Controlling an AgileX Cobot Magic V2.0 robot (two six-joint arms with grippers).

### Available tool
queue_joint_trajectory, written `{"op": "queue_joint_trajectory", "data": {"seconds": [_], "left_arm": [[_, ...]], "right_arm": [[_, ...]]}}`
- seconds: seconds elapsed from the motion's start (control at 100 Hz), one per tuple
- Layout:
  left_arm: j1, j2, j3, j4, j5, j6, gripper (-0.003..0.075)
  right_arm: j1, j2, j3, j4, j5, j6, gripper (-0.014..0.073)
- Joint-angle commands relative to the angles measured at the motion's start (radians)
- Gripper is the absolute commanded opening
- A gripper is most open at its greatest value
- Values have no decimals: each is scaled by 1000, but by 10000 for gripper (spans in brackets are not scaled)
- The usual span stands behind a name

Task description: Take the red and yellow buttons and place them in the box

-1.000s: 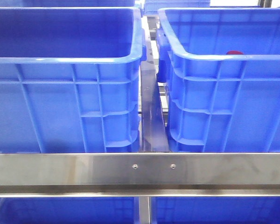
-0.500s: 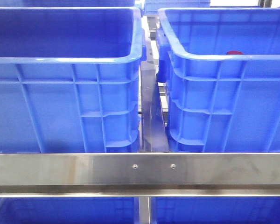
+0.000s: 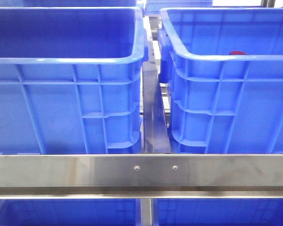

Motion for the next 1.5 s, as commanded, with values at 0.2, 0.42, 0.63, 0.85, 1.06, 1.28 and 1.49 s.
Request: {"op": "queue_joint_trajectory", "data": {"seconds": [0.2,0.42,0.63,0.85,1.06,1.28,1.49], "left_arm": [[22,272,-188,5,-38,-35,483],[22,412,-250,27,-36,-35,483],[52,472,-262,35,-46,-35,483],[67,515,-263,50,-61,-35,483],[67,564,-271,50,-78,-35,483],[67,616,-272,50,-123,-35,483],[67,647,-272,50,-146,-35,483]], "right_arm": [[-2,-3,-26,5,25,-10,-116],[-2,-3,-26,5,25,-10,-116],[-2,-3,-26,5,25,-10,-116],[-2,-3,-26,5,31,-10,-116],[-2,-3,-26,5,31,-10,-116],[-2,-3,-26,5,31,-10,-116],[-2,-3,-26,5,31,-10,-116]]}}
